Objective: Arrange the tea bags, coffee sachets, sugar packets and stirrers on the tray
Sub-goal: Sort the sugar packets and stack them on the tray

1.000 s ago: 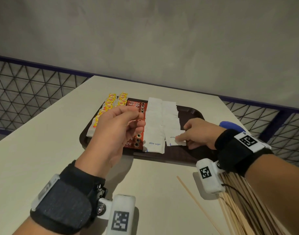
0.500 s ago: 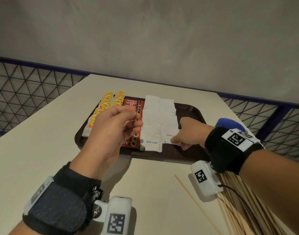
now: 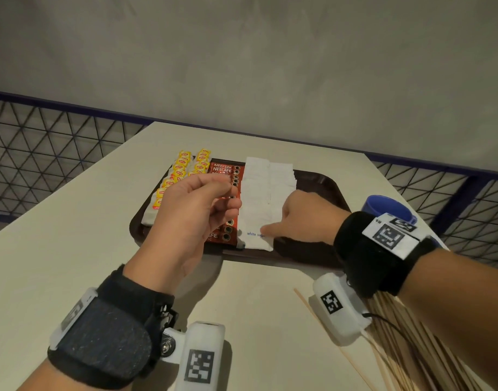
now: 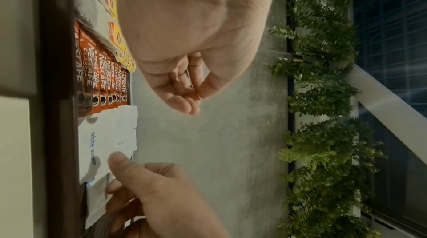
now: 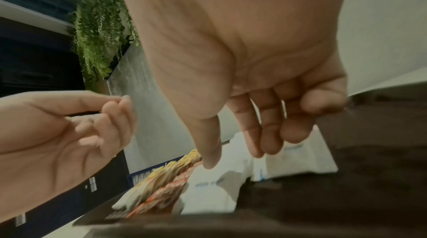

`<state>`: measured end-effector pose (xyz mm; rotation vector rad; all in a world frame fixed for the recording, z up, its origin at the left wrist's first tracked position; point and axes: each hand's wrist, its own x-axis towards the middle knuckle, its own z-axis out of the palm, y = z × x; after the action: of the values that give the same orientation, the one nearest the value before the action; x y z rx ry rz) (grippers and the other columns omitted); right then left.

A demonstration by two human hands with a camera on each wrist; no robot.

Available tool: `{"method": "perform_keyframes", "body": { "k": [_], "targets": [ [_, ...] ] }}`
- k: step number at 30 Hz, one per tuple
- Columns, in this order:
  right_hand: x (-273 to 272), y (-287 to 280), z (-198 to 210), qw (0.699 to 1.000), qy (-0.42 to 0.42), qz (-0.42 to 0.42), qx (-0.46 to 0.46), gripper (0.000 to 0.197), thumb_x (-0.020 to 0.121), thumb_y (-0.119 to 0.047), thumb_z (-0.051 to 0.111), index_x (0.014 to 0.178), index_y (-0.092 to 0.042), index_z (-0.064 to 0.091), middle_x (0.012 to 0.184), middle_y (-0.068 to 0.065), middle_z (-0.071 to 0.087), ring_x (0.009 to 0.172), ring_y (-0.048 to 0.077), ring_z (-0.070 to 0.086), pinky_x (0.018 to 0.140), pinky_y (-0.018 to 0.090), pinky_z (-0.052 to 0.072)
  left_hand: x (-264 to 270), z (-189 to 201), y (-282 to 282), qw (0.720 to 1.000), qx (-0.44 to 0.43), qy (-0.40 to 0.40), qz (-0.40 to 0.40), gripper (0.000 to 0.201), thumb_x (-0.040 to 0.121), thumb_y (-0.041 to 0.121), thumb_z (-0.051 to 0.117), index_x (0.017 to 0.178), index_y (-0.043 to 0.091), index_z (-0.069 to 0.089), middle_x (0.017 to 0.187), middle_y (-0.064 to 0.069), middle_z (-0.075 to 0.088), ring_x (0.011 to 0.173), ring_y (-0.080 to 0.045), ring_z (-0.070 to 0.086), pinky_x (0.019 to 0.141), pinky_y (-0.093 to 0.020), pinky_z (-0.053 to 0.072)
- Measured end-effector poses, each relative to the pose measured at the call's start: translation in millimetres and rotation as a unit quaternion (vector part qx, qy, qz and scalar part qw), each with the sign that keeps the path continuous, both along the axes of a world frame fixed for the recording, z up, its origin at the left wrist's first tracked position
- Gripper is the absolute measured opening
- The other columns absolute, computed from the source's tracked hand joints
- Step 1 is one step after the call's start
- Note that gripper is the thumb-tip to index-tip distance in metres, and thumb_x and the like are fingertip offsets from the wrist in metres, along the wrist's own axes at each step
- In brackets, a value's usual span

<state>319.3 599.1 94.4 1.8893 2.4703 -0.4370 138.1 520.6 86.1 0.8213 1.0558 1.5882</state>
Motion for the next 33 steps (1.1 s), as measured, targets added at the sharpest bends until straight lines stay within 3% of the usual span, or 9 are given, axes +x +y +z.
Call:
{"method": "perform_keyframes", "body": {
  "k": [5,9,12,20,26,28,29,31,33],
  "targets": [
    [-9.8,-9.6,-8.7,0.998,0.008,-0.030,-0.055,0.043,0.086,-0.051,0.075,0.078,-0.013,0.057,0.065,0.000,0.063,0.048,0.014,0.058,0.049,0.025,0.048,-0.6,1.0,-0.5,1.000,-0.001,-0.004,0.003,0.009,0.098,0.004,0.064,0.103,0.006,0.071,0.083,-0.009,0.075,0.070,-0.018,0.070,0.061,-0.025,0.059],
    [-8.0,-10.3,-7.1,0.985,0.081,-0.094,-0.117,0.035,0.087,-0.034,0.079,0.101,-0.004,0.066,0.085,0.009,0.070,0.058,0.014,0.061,0.056,0.026,0.056,-0.3,1.7,-1.4,1.000,-0.002,0.000,0.003,0.009,0.097,0.002,0.064,0.100,0.007,0.071,0.081,-0.008,0.075,0.069,-0.018,0.069,0.059,-0.024,0.057],
    [-1.2,-10.8,-6.1,0.978,0.109,-0.117,-0.132,0.032,0.089,-0.027,0.078,0.108,-0.003,0.069,0.094,0.011,0.074,0.061,0.012,0.063,0.062,0.028,0.058,-2.1,4.1,-2.5,1.000,-0.002,0.004,-0.005,0.008,0.097,0.004,0.065,0.100,0.009,0.071,0.079,-0.005,0.075,0.067,-0.018,0.067,0.057,-0.025,0.057],
    [25.9,-11.8,-5.5,0.963,0.198,-0.153,-0.102,0.022,0.088,-0.027,0.078,0.097,-0.008,0.073,0.084,0.005,0.074,0.068,0.014,0.065,0.062,0.027,0.054,2.1,7.1,-7.4,0.991,-0.039,0.106,-0.073,0.008,0.098,0.016,0.068,0.101,0.011,0.072,0.093,-0.006,0.079,0.077,-0.020,0.071,0.069,-0.033,0.058],
    [50.2,-14.8,-12.9,0.949,0.222,-0.209,-0.081,0.020,0.089,-0.022,0.078,0.091,-0.002,0.075,0.083,0.012,0.075,0.065,0.017,0.066,0.061,0.029,0.055,10.8,-3.9,-9.8,0.941,-0.079,0.297,-0.140,0.009,0.093,0.025,0.072,0.091,0.020,0.079,0.093,0.006,0.080,0.088,-0.012,0.073,0.070,-0.029,0.056],
    [49.2,-13.5,-15.1,0.948,0.222,-0.214,-0.074,0.020,0.090,-0.021,0.076,0.091,-0.001,0.075,0.081,0.011,0.074,0.064,0.017,0.064,0.059,0.028,0.053,11.3,-9.5,-9.3,0.914,-0.085,0.367,-0.149,0.010,0.089,0.032,0.073,0.086,0.024,0.077,0.091,0.008,0.078,0.089,-0.013,0.071,0.079,-0.032,0.055],
    [48.1,-12.8,-15.3,0.948,0.223,-0.216,-0.073,0.020,0.091,-0.021,0.074,0.092,-0.001,0.076,0.079,0.009,0.073,0.064,0.017,0.063,0.057,0.027,0.051,12.5,-9.7,-11.0,0.904,-0.086,0.391,-0.152,0.005,0.089,0.033,0.071,0.090,0.030,0.075,0.096,0.009,0.076,0.091,-0.012,0.070,0.085,-0.032,0.054],
    [46.5,-11.4,-16.6,0.951,0.216,-0.212,-0.071,0.021,0.092,-0.021,0.071,0.092,-0.001,0.076,0.077,0.007,0.072,0.064,0.017,0.062,0.055,0.026,0.049,14.2,-11.0,-12.7,0.881,-0.094,0.442,-0.144,0.026,0.094,0.028,0.066,0.119,0.029,0.073,0.114,0.011,0.072,0.108,-0.010,0.067,0.099,-0.033,0.052],
    [46.7,-11.0,-18.4,0.954,0.211,-0.205,-0.063,0.023,0.093,-0.024,0.070,0.091,-0.001,0.076,0.077,0.009,0.073,0.063,0.018,0.062,0.055,0.026,0.051,15.3,-10.7,-13.9,0.852,-0.092,0.497,-0.135,0.022,0.097,0.025,0.061,0.116,0.029,0.071,0.114,0.008,0.068,0.110,-0.011,0.063,0.102,-0.037,0.050]
  ]
}}
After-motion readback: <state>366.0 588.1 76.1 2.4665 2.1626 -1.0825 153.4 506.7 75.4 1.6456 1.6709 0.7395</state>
